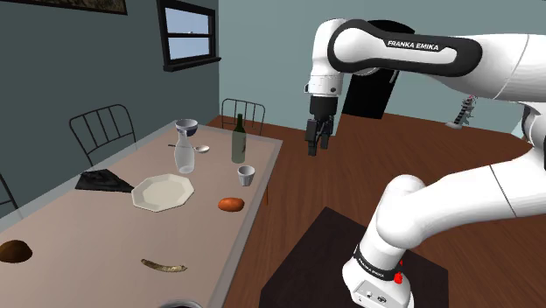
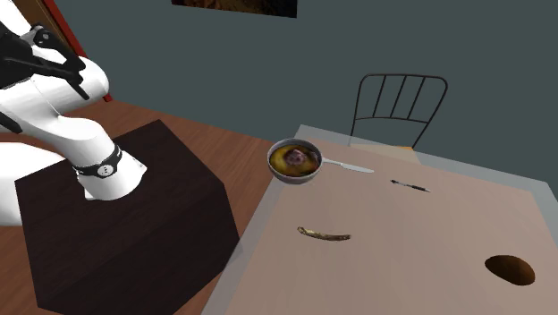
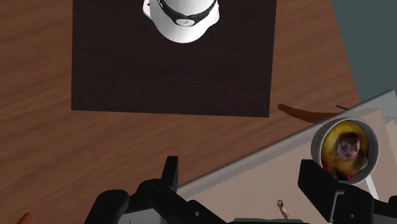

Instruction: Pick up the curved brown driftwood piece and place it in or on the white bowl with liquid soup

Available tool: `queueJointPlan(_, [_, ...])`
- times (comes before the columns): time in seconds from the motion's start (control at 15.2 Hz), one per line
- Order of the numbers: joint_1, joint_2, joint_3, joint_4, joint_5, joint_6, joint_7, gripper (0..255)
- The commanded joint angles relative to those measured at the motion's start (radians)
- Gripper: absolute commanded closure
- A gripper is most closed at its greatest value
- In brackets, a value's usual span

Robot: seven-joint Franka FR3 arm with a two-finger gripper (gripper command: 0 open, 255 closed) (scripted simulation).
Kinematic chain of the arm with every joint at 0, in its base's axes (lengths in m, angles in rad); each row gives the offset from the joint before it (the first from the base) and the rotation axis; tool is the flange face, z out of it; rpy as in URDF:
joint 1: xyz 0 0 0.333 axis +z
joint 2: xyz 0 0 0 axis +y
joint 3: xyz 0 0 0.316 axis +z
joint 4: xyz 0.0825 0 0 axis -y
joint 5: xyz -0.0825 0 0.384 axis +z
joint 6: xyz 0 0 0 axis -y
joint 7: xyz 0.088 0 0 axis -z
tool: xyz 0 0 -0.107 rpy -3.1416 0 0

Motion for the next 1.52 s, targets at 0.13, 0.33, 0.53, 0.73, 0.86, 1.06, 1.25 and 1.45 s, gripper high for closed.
queueJointPlan(0.13, [0.016, 0.045, 0.018, -0.019, 0.012, 0.067, -0.003, 0])
queueJointPlan(0.33, [0.039, 0.122, 0.045, -0.037, 0.029, 0.166, -0.008, 0])
queueJointPlan(0.53, [0.061, 0.209, 0.072, -0.042, 0.044, 0.263, -0.013, 0])
queueJointPlan(0.73, [0.083, 0.305, 0.099, -0.035, 0.057, 0.356, -0.017, 0])
queueJointPlan(0.86, [0.096, 0.372, 0.116, -0.024, 0.063, 0.415, -0.019, 0])
queueJointPlan(1.06, [0.115, 0.478, 0.142, 0.003, 0.067, 0.498, -0.02, 0])
queueJointPlan(1.25, [0.132, 0.587, 0.166, 0.041, 0.065, 0.573, -0.019, 0])
queueJointPlan(1.45, [0.148, 0.698, 0.189, 0.09, 0.056, 0.64, -0.014, 0])
